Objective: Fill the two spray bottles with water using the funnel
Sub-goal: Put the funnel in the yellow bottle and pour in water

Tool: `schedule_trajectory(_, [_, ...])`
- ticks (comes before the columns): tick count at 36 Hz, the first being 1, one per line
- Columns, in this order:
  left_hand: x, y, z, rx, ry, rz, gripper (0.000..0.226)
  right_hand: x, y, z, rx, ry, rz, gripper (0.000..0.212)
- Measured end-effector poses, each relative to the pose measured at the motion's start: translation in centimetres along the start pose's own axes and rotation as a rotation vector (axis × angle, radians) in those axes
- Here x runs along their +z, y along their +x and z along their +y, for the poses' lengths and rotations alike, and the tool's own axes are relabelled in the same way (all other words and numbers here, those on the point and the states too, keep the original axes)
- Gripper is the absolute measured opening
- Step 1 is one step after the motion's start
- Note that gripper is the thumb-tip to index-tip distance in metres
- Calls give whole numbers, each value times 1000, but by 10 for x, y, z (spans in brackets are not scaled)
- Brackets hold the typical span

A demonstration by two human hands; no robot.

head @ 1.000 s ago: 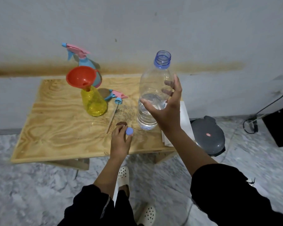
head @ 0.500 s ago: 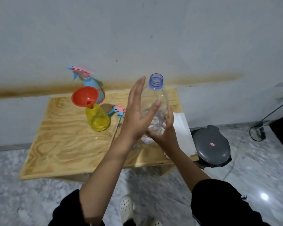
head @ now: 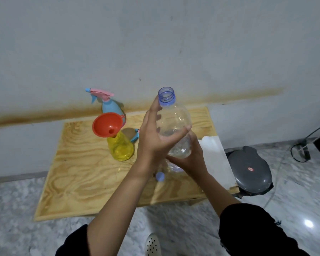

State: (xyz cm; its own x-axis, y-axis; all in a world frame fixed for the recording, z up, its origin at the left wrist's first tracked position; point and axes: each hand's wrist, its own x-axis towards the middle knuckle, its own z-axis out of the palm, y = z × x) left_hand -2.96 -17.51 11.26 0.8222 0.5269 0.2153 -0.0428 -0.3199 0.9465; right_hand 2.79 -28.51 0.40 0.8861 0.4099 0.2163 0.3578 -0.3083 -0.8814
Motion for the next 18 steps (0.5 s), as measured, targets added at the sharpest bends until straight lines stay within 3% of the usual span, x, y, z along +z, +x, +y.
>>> schedule_trajectory(6, [-26,19,20,21,-186,143,85,-19,29,-37,-144,-106,-46,98])
schedule_trajectory(9, [-30,24,19,-16,-320,208,86,-33,39,-53,-109,-117,-143,96])
schedule_trajectory(14, [-26,22,6,-111,-472,239,68,-52,42,-60,-67,-227,-249,94])
schedule_trajectory(18, [-15,16,-9,-259,-636,322,67,-60,44,-57,-41,-353,-369,95])
